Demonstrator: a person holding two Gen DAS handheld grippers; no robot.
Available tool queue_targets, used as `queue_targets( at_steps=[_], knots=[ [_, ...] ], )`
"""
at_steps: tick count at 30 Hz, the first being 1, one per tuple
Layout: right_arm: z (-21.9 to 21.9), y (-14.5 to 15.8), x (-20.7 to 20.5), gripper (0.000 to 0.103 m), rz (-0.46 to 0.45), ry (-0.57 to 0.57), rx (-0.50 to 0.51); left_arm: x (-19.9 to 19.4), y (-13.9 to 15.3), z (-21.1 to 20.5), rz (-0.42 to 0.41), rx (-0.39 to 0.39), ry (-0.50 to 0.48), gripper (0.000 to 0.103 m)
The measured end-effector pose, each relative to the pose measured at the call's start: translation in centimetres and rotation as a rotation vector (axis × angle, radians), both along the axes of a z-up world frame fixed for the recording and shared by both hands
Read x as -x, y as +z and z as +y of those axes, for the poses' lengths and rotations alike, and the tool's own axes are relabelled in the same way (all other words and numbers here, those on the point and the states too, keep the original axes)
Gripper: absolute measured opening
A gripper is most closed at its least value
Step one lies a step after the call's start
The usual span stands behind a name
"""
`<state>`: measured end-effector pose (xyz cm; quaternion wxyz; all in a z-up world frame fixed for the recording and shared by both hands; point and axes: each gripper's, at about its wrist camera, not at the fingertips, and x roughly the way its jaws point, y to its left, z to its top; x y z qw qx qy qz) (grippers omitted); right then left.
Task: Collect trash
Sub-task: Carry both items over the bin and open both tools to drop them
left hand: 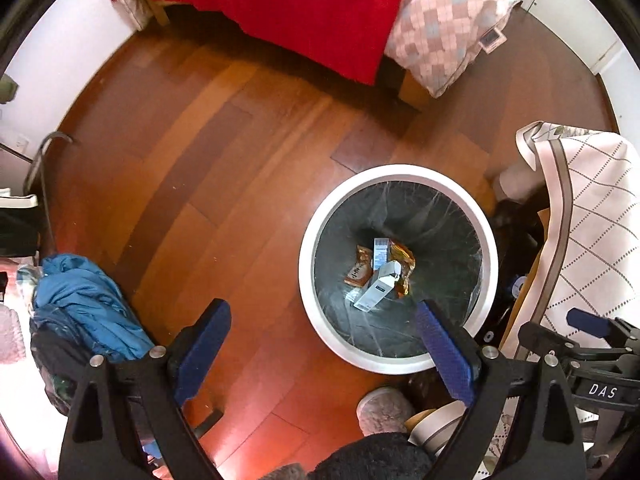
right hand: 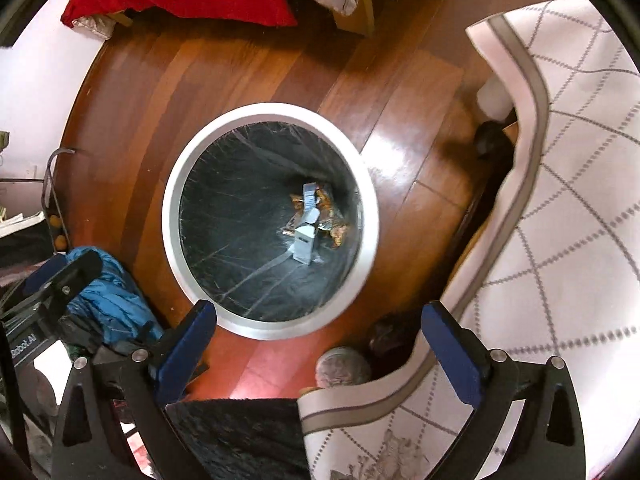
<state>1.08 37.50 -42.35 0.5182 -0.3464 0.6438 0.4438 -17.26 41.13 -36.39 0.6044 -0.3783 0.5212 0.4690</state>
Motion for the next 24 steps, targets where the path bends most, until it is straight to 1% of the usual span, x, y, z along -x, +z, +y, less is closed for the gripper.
queue_targets(
  at_steps=[4,9,13,16,22,24],
  knots=[
    [-1.3,1.7,0.0,0.103,-0.043,0.005,-0.032,0.1,2.2,-2.0,0.0,-0.057,-0.01,0.094],
    [-3.4,5.2,0.2,0.103,-0.092,0.01,-0.094,0.0,4.4,-4.0,-0.016,-0.1,-0.02,0.094],
    [-4.9,7.6,0.4,0.103,-0.113,0.008,-0.14,0.0,6.5,-5.6,-0.034,-0.137,-0.022,0.094],
    [-5.9,9.5,0.7,0.103,-0.119,0.009,-0.175,0.0,8.1,-6.8,-0.045,-0.161,-0.024,0.094],
    [-8.5,13.9,0.9,0.103,-0.123,-0.008,-0.271,0.0,12.1,-9.4,-0.069,-0.227,-0.023,0.094],
    [-9.6,15.7,0.8,0.103,-0.112,-0.02,-0.312,-0.4,13.3,-10.3,-0.059,-0.257,-0.03,0.094]
  ],
)
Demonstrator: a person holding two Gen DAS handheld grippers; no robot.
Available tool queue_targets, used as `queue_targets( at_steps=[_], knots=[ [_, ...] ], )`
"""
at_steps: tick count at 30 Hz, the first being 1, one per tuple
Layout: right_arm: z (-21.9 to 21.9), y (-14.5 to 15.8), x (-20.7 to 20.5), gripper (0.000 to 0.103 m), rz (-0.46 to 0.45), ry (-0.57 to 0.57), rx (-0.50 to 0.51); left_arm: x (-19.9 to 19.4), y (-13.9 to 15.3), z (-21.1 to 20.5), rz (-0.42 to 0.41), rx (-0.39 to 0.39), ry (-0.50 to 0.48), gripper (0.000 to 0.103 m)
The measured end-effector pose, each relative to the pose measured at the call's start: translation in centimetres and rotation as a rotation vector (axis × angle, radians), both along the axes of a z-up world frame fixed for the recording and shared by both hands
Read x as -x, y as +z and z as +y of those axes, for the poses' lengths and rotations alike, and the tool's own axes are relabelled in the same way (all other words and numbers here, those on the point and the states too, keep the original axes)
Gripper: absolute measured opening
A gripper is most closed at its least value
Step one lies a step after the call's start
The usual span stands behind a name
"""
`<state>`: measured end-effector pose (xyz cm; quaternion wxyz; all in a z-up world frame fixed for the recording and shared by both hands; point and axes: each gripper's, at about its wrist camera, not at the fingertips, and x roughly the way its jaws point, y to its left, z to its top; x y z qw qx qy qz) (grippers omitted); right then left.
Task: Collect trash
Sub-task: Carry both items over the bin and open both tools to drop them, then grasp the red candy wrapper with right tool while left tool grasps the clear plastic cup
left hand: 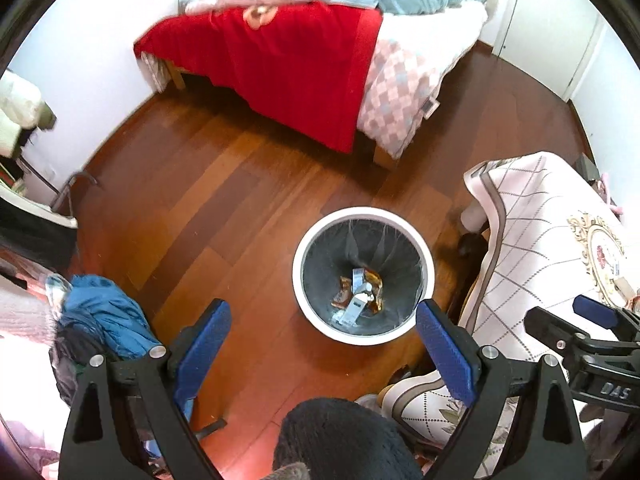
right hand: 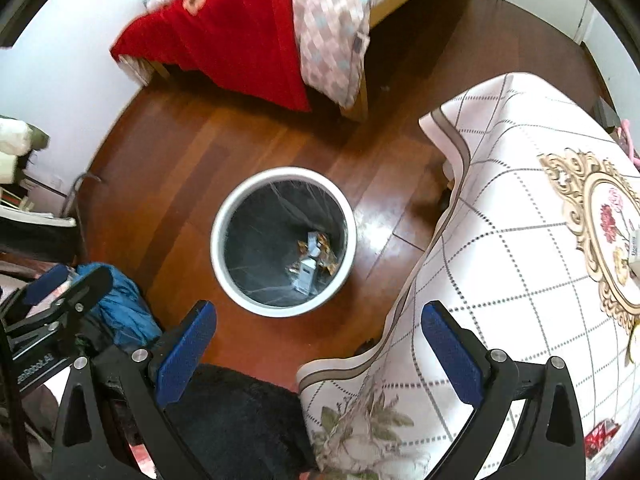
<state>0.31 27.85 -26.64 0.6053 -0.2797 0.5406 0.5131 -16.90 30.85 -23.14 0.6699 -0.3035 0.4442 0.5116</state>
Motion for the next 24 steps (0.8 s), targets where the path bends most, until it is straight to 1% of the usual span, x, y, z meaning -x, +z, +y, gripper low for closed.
queue_targets(
  at_steps=[2,6,9,11,12,15,16,18,22,24],
  knots=[
    [-1.3,1.7,-0.3,0.103,0.014,-0.007,-0.041,-0.6,1.5,-1.4,0.008,-0.037,-0.01,0.094],
    [-5.2,5.2,-1.6,0.103,0.068,-0.046,-0.125,-2.2,2.6,-3.9,-0.028,-0.042,-0.049,0.094],
    [-8.8,7.1,-3.2,0.103,0.092,-0.092,-0.16,-4.5,2.4,-6.2,-0.036,-0.05,-0.083,0.094],
    [-12.2,7.8,-5.2,0.103,0.099,-0.144,-0.17,-7.2,1.2,-7.9,-0.029,-0.039,-0.133,0.094],
    [-14.1,8.0,-6.5,0.103,0.088,-0.179,-0.161,-8.3,0.7,-8.6,-0.022,-0.028,-0.155,0.094],
    [-19.6,7.2,-10.7,0.103,0.05,-0.3,-0.115,-13.1,-2.5,-11.3,-0.001,0.018,-0.244,0.094],
    [-21.1,6.6,-12.0,0.103,0.032,-0.333,-0.095,-14.3,-3.0,-11.9,0.002,0.027,-0.262,0.094],
    [-25.4,5.0,-15.6,0.103,-0.007,-0.433,-0.028,-17.9,-5.1,-13.8,0.018,0.056,-0.322,0.094],
    [-31.9,1.4,-20.9,0.103,-0.021,-0.581,0.054,-23.5,-7.9,-16.5,0.056,0.082,-0.414,0.094],
    [-34.1,-0.8,-22.9,0.099,-0.004,-0.625,0.078,-25.2,-8.7,-17.4,0.074,0.086,-0.448,0.094]
  ],
)
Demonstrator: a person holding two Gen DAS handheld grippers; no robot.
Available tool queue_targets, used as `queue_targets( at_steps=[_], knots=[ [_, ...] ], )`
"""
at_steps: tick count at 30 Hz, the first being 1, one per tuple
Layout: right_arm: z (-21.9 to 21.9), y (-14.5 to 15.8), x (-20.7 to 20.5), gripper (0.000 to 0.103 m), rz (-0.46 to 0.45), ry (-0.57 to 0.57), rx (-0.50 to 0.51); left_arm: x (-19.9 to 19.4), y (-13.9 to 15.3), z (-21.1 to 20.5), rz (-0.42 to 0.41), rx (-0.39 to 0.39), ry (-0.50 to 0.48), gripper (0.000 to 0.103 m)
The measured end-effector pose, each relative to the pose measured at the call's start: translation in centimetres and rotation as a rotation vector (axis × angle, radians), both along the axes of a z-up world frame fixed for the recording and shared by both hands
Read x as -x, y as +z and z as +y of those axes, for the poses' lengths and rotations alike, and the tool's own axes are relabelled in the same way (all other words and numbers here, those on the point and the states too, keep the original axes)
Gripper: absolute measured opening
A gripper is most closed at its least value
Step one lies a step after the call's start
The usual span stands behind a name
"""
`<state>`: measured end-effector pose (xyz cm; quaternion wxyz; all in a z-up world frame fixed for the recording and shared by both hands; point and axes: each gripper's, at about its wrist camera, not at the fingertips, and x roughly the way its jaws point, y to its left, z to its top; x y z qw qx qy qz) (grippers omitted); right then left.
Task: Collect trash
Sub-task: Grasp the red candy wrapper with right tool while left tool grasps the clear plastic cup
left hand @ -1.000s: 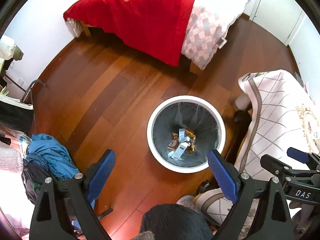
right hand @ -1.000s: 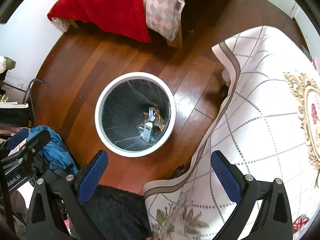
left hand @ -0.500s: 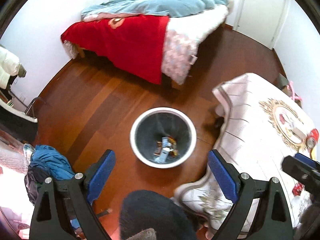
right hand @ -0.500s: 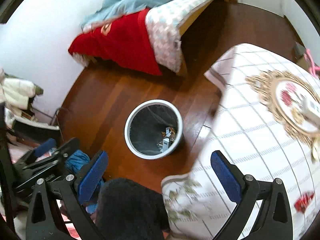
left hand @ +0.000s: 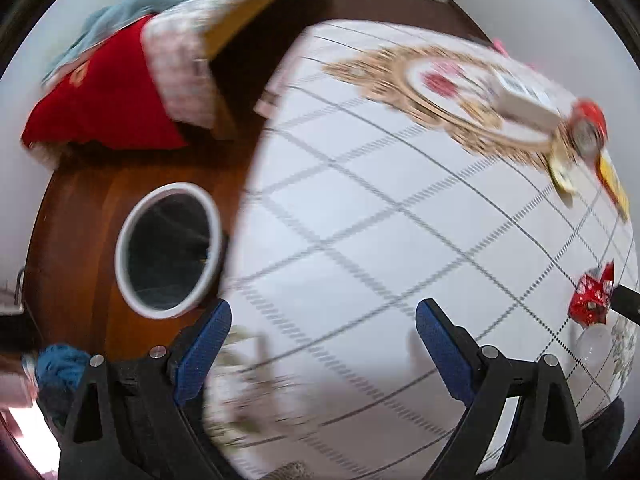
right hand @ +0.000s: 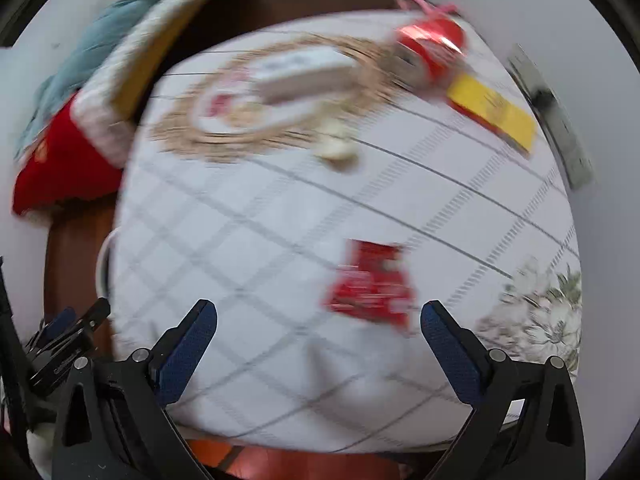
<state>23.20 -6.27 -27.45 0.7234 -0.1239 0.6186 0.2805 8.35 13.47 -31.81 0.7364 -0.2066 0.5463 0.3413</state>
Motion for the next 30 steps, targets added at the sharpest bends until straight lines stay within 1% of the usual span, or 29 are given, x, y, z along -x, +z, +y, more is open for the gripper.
queue_targets(
  at_steps=[2,4,6,8,9,10,11,13,15,19,20,23,27,30],
  knots=[
    [-0.8,-1.6,-1.7,0.085,0.022,-0.017,0.006,-1.9,-0.9,-1.0,0.026,-0.01,-0.043,0.094],
    [-1.5,-3.2,-2.8,0.082,0.059,-0.031,-0.012,-3.3,-1.7,-1.8,0.053,-0.017,-0.072,0.094],
    [-1.7,-4.5,-3.6,0.076,0.093,-0.041,-0.041,-4.1,-2.0,-2.3,0.067,-0.015,-0.086,0.094],
    [-1.9,-5.2,-3.9,0.055,0.114,-0.042,-0.072,-4.4,-2.1,-2.6,0.08,-0.021,-0.094,0.094],
    [-2.0,-5.2,-4.1,0.05,0.093,-0.043,-0.081,-4.7,-2.2,-2.8,0.086,-0.024,-0.098,0.094],
    [-2.0,-5.2,-4.2,0.031,0.082,-0.033,-0.091,-5.1,-2.3,-3.0,0.092,-0.026,-0.102,0.094],
    [-2.1,-5.1,-4.4,0.027,0.078,-0.031,-0.098,-5.4,-2.5,-3.5,0.095,-0.028,-0.106,0.094],
    [-2.9,-4.6,-4.9,0.026,0.065,-0.048,-0.115,-6.0,-2.4,-4.2,0.1,-0.025,-0.121,0.094],
    [-4.0,-3.8,-5.6,0.025,0.039,-0.071,-0.126,-6.2,-2.0,-5.8,0.083,-0.009,-0.148,0.094],
    [-7.9,-2.4,-6.7,0.025,0.003,-0.118,-0.079,-7.2,-0.5,-10.8,0.014,0.056,-0.274,0.094],
    [-8.7,-2.5,-6.8,0.025,0.007,-0.128,-0.063,-7.6,-0.1,-12.3,-0.009,0.088,-0.316,0.094],
    [-12.1,-3.0,-6.5,0.025,0.032,-0.152,-0.025,-8.8,0.0,-15.9,-0.039,0.17,-0.423,0.094],
    [-15.5,-4.0,-5.7,0.025,0.051,-0.186,-0.007,-10.6,-0.9,-18.9,-0.043,0.2,-0.501,0.093],
    [-17.1,-4.6,-4.9,0.025,0.064,-0.209,-0.016,-11.9,-1.7,-19.6,-0.051,0.207,-0.51,0.093]
  ],
)
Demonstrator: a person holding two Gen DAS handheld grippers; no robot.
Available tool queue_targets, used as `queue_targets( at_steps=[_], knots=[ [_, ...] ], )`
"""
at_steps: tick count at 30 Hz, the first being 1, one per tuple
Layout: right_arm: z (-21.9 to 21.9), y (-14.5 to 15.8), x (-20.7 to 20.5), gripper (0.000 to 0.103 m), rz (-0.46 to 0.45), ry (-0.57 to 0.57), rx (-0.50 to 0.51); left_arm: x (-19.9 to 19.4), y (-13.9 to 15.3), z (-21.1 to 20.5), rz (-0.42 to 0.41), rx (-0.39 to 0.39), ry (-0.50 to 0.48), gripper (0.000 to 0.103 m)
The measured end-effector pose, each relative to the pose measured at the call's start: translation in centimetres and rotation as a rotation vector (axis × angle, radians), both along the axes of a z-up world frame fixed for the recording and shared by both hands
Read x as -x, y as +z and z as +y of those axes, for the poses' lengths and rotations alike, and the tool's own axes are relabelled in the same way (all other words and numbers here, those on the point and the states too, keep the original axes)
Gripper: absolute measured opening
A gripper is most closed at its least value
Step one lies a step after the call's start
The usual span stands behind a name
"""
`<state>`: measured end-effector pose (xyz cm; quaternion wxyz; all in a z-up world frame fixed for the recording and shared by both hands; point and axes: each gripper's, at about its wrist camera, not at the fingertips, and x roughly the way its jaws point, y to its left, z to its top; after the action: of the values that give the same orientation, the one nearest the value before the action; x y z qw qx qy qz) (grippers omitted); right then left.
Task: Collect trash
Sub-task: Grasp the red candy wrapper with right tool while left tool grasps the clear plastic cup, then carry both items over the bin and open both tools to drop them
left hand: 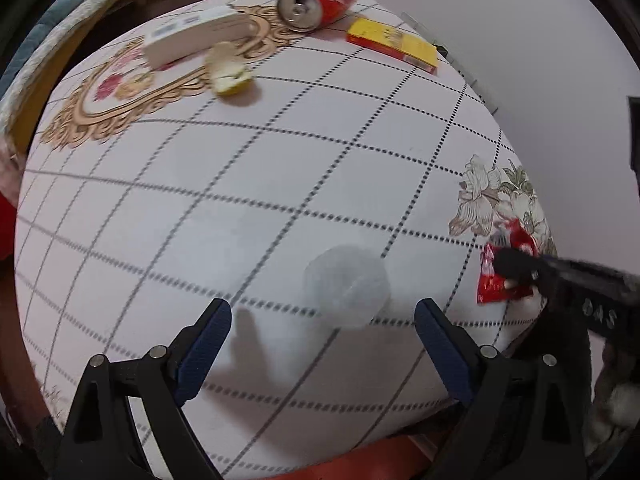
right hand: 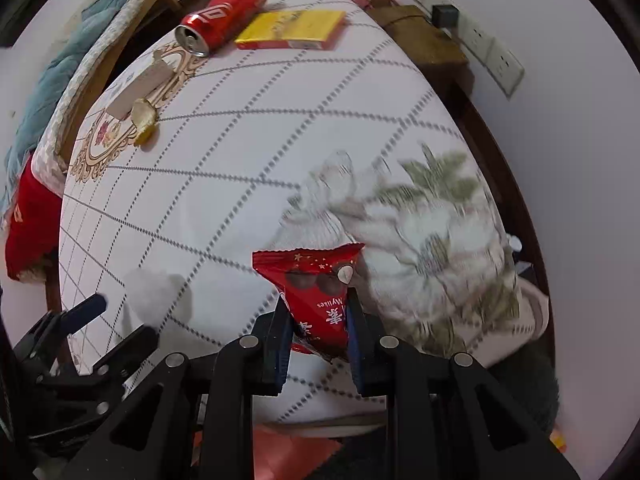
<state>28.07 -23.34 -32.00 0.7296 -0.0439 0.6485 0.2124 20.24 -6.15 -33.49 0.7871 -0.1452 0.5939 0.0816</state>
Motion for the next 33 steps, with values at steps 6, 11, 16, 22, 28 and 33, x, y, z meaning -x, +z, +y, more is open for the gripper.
queue_targets(
  at_steps=[6,11,16,22,28,33],
  knots=[
    [-0.8,-0.3,0.3,0.025,0.005,-0.027,-0.014,-2.2,-0.7,-0.5,-0.01,-0.016,-0.003,0.078],
    [-0.2,-0.3,0.3,0.025,0.0,-0.023,-0.004,-3.1,-0.8,-0.5,-0.029,-0.062,-0.003,0.04],
    [0.3,0.1,0.6,0.024,-0.013,-0.015,-0.003,-1.7,0.7,0.4,-0.059,-0.11,0.019,0.04],
    [2.1,2.7,1.7,0.023,-0.06,0.028,-0.031,1.4,5.5,3.2,-0.135,-0.234,0.094,0.04],
    [6.3,6.6,2.8,0.023,-0.109,0.111,-0.095,6.1,11.5,8.7,-0.215,-0.338,0.196,0.04],
    [12.5,10.8,4.5,0.023,-0.147,0.224,-0.177,9.7,15.0,13.6,-0.248,-0.381,0.299,0.04]
  ],
)
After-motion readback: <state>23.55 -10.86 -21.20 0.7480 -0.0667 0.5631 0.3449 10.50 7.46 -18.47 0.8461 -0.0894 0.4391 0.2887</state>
